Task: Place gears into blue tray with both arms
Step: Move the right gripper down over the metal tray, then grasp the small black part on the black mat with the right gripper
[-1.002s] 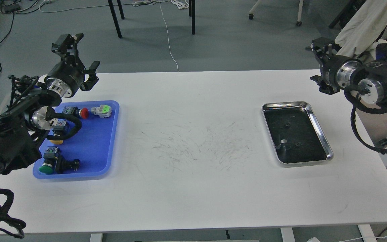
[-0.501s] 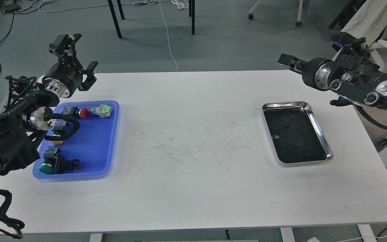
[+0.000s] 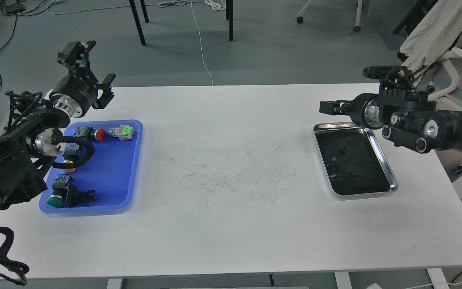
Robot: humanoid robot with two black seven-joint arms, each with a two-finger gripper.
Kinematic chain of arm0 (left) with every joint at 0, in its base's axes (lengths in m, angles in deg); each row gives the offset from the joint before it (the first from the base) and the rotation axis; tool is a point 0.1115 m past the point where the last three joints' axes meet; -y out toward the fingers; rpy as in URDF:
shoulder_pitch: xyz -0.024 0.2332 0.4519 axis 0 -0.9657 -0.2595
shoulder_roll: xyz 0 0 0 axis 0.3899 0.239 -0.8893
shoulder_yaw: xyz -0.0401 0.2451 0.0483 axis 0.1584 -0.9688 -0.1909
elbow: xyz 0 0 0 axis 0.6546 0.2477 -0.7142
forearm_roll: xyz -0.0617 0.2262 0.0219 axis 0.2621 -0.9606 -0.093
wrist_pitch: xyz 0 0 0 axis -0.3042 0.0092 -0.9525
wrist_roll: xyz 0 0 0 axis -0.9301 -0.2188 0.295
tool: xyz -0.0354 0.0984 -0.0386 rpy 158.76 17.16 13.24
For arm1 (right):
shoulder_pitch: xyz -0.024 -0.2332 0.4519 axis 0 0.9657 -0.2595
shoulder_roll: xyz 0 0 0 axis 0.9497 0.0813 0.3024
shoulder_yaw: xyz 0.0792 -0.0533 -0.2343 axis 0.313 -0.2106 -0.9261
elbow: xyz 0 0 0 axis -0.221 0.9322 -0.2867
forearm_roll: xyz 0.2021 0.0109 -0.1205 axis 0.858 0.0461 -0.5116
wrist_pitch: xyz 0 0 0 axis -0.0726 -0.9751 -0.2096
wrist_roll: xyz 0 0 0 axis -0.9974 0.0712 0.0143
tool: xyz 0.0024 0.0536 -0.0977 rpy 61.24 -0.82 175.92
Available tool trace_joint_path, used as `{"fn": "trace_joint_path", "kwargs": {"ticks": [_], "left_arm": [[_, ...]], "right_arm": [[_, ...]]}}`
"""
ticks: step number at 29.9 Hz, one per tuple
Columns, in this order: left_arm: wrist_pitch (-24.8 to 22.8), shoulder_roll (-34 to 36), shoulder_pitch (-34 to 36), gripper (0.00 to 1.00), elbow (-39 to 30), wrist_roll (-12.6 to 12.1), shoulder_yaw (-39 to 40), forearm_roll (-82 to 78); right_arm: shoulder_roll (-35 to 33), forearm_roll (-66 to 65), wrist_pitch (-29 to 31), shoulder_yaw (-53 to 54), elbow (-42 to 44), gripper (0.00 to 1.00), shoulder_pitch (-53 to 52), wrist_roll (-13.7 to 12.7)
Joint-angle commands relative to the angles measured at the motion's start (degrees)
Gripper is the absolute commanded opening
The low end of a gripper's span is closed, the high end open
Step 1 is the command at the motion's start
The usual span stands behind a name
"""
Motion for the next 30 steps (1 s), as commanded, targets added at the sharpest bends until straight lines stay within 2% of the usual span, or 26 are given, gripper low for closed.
{"fn": "trace_joint_path", "kwargs": {"ticks": [1, 6, 9, 13, 14, 21, 30], "left_arm": [[0.0, 0.0, -0.1, 0.99, 0.1, 0.0, 0.0, 0.0], [0.0, -0.3, -0.1, 0.99, 0.2, 0.0, 0.0, 0.0], [0.0, -0.4, -0.1, 0.99, 0.2, 0.0, 0.0, 0.0], [0.0, -0.6, -0.2, 0.99, 0.2, 0.0, 0.0, 0.0], [0.1, -0.6, -0.2, 0.99, 0.2, 0.0, 0.1, 0.0], [0.1, -1.0, -0.2, 0.99, 0.2, 0.1, 0.1, 0.0], [0.1, -0.7, -0.1, 0.99, 0.2, 0.1, 0.1, 0.0]], "right_arm": [[-2.1, -5.1, 0.0, -1.7, -1.9, 0.95, 0.1, 3.0], [-3.7, -12.2, -0.4, -2.6, -3.7, 0.95, 0.3, 7.0], [-4.7, -15.3, -1.2, -4.9, -4.2, 0.92, 0.2, 7.8], [-6.2, -16.6, -1.4, -5.5, -4.0, 0.89, 0.2, 12.3], [-6.4, -18.0, -1.4, -5.7, -3.6, 0.88, 0.5, 12.8], [-5.8, -18.8, -2.1, -5.7, -0.7, 0.88, 2.9, 12.7], [-1.9, -18.7, -2.9, -5.2, 4.3, 0.82, 5.8, 12.5]]}}
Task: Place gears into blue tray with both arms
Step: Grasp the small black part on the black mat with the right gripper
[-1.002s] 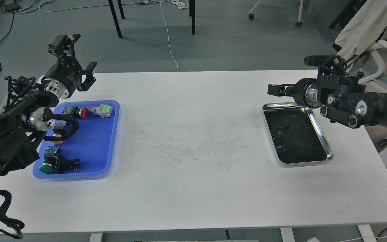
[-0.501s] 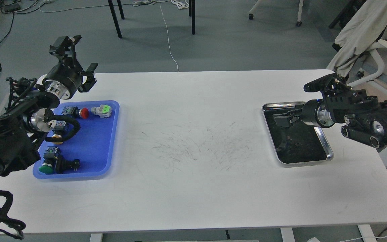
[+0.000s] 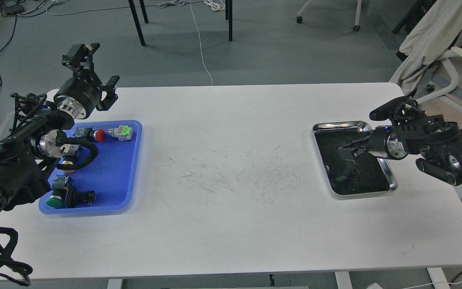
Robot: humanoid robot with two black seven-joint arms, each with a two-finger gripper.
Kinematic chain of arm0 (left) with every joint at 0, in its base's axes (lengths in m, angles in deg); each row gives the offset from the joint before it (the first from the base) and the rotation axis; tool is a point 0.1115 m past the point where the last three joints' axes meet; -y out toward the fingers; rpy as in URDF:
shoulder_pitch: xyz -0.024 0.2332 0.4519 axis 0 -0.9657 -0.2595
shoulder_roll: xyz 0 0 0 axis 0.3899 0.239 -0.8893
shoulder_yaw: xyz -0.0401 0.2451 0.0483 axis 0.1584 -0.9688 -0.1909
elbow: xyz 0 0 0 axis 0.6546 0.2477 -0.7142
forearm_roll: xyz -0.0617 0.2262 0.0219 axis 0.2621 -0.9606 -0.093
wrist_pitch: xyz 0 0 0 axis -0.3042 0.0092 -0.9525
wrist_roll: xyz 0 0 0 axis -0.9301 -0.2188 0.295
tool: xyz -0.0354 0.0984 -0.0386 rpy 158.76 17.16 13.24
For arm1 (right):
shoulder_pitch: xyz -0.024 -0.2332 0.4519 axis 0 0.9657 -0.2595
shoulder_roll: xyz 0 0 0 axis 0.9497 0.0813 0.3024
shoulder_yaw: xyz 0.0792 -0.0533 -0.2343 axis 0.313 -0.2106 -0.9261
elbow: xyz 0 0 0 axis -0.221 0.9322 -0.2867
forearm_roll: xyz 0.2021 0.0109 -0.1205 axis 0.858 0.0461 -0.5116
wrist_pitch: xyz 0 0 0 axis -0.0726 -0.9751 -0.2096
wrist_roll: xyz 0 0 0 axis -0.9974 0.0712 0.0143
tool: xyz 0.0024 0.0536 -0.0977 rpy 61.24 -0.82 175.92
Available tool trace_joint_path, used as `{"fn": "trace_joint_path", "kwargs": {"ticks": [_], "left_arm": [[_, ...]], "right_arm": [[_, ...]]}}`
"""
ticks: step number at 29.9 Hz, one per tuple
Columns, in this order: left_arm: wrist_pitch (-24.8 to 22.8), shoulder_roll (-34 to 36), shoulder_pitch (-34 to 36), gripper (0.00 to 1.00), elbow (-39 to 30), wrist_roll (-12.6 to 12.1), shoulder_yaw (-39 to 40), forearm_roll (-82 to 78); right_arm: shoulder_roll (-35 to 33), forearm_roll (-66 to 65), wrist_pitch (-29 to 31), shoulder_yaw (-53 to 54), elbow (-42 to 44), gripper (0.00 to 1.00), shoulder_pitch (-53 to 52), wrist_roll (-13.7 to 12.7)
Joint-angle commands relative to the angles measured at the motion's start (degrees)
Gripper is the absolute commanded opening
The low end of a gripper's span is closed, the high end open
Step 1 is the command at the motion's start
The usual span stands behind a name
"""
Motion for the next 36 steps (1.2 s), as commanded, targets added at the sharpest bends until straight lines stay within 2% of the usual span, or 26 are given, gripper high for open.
{"fn": "trace_joint_path", "kwargs": {"ticks": [1, 4, 7, 17, 30, 36], "left_arm": [[0.0, 0.1, 0.0, 0.99, 0.0, 0.0, 0.0, 0.0], [0.0, 0.2, 0.0, 0.99, 0.0, 0.0, 0.0, 0.0], [0.0, 0.2, 0.0, 0.99, 0.0, 0.0, 0.0, 0.0], [0.0, 0.3, 0.0, 0.99, 0.0, 0.0, 0.0, 0.0], [-0.1, 0.3, 0.0, 0.99, 0.0, 0.0, 0.0, 0.0], [0.0, 0.5, 0.0, 0.99, 0.0, 0.0, 0.0, 0.0]], "right_arm": [[1.1, 0.0, -0.1, 0.1, 2.1, 0.82, 0.8, -0.1], [2.0, 0.1, 0.0, 0.1, 2.8, 0.77, 1.2, 0.0], [2.1, 0.1, 0.6, 0.0, 2.6, 0.66, 1.1, 0.1], [1.8, 0.0, 2.0, -0.5, 3.1, 0.66, 1.6, 0.1], [2.2, 0.0, 2.0, -0.3, 5.6, 0.56, 2.8, 0.1], [2.9, 0.0, 2.1, -0.4, 5.5, 0.46, 2.9, 0.4]]}}
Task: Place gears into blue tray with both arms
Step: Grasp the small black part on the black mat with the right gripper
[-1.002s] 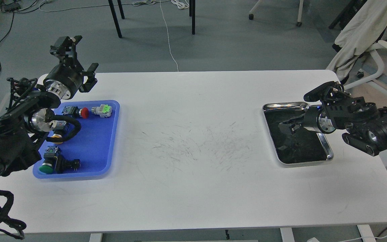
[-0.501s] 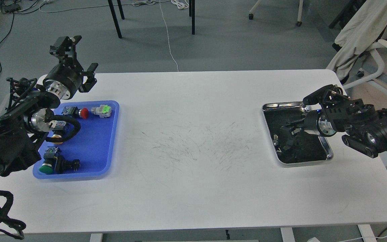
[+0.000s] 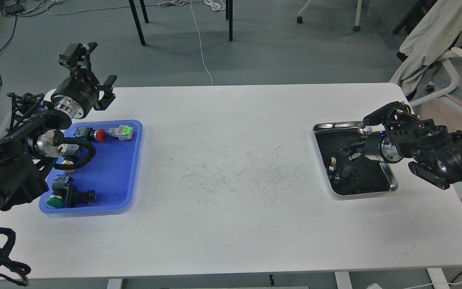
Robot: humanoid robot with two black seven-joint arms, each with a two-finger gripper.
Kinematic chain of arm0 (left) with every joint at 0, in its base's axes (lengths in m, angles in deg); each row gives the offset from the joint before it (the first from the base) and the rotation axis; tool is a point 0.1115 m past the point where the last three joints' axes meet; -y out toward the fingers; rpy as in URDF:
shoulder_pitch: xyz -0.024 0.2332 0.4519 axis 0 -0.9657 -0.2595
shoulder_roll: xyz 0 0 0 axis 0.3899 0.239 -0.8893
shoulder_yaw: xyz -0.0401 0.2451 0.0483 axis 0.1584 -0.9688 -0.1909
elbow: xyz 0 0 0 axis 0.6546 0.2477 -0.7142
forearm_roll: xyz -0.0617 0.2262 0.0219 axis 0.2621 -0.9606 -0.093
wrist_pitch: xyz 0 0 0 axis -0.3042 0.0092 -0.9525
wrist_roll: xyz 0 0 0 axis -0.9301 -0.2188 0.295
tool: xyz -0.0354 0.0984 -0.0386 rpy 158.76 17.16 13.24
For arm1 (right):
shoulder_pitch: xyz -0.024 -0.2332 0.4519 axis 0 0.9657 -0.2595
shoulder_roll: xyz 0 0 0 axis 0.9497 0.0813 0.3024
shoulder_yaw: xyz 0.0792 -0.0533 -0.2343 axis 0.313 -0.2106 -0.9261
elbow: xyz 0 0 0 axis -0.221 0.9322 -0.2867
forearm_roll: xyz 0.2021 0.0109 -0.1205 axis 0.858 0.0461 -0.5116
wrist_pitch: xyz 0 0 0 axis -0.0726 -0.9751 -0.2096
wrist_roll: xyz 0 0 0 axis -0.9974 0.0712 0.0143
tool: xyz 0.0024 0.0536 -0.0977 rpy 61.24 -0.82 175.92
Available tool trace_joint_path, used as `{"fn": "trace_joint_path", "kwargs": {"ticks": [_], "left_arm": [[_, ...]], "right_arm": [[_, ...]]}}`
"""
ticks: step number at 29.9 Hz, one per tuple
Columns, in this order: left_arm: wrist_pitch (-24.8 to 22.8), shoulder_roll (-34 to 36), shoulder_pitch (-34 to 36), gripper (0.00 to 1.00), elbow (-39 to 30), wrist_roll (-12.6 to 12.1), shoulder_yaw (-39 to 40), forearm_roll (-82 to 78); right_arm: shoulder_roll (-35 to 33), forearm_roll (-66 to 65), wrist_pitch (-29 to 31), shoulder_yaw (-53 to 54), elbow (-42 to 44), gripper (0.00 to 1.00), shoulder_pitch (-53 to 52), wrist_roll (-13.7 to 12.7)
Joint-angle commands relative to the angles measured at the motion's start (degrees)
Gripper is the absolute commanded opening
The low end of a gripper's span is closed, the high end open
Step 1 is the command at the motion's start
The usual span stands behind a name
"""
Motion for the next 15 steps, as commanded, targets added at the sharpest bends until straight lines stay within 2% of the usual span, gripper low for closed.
{"fn": "trace_joint_path", "kwargs": {"ticks": [1, 5, 10, 15], "left_arm": [[0.1, 0.0, 0.0, 0.99, 0.0, 0.0, 0.0, 0.0], [0.1, 0.2, 0.0, 0.99, 0.0, 0.0, 0.0, 0.0], [0.1, 0.1, 0.0, 0.99, 0.0, 0.0, 0.0, 0.0], [0.1, 0.0, 0.0, 0.99, 0.0, 0.0, 0.0, 0.0]], "right_arm": [[0.2, 0.0, 0.1, -0.2, -0.2, 0.41, 0.1, 0.1], [0.2, -0.1, 0.2, -0.3, -0.2, 0.32, 0.1, 0.2], [0.2, -0.1, 0.2, -0.3, -0.1, 0.29, 0.3, 0.2], [0.2, -0.2, 0.2, -0.4, -0.1, 0.22, 0.5, 0.2]]}}
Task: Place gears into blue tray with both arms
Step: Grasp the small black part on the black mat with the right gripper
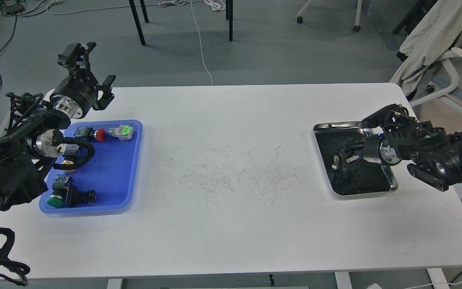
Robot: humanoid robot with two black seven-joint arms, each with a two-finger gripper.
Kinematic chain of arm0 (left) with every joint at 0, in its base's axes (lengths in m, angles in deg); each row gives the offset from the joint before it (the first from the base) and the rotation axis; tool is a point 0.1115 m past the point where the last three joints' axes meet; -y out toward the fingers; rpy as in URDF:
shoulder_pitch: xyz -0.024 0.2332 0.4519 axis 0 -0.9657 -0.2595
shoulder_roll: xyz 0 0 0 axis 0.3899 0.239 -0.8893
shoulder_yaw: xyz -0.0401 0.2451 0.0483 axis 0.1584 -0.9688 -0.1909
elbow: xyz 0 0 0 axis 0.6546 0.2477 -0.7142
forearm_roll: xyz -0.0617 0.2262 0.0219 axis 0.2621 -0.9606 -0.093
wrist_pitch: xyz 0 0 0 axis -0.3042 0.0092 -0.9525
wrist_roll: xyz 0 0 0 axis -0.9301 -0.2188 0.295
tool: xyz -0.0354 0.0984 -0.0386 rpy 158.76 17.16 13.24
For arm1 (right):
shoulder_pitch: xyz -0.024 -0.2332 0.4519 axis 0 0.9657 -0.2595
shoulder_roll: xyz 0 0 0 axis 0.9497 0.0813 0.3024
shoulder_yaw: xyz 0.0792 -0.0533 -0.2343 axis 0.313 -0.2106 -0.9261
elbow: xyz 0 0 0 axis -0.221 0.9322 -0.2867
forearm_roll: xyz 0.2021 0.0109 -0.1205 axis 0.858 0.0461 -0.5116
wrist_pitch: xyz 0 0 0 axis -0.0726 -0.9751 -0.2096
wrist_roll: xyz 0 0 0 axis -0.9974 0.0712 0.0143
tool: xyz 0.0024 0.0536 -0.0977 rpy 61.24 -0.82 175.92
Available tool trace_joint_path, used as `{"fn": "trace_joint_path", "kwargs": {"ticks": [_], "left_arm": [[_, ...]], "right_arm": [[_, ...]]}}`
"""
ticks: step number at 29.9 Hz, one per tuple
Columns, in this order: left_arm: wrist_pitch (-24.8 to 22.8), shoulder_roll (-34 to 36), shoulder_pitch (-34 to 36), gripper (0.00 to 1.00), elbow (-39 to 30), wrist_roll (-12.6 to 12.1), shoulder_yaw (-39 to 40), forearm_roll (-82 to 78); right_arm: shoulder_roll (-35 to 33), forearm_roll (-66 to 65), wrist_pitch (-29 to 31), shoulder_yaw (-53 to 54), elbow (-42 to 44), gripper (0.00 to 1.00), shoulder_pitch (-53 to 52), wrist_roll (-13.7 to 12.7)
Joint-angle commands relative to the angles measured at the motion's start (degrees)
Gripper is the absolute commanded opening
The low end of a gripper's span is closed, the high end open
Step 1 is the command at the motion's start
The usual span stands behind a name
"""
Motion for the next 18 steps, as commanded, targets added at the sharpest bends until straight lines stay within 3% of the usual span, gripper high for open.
{"fn": "trace_joint_path", "kwargs": {"ticks": [1, 8, 18], "left_arm": [[0.0, -0.1, 0.0, 0.99, 0.0, 0.0, 0.0, 0.0], [0.0, 0.0, 0.0, 0.99, 0.0, 0.0, 0.0, 0.0], [0.0, 0.1, -0.1, 0.99, 0.0, 0.0, 0.0, 0.0]], "right_arm": [[0.0, 0.0, 0.0, 0.0, 0.2, 0.2, 0.3, 0.0], [0.0, 0.0, 0.0, 0.1, 0.8, 0.01, 0.4, 0.0], [1.1, 0.2, -0.4, 0.6, 2.6, 0.01, -2.2, 0.2]]}}
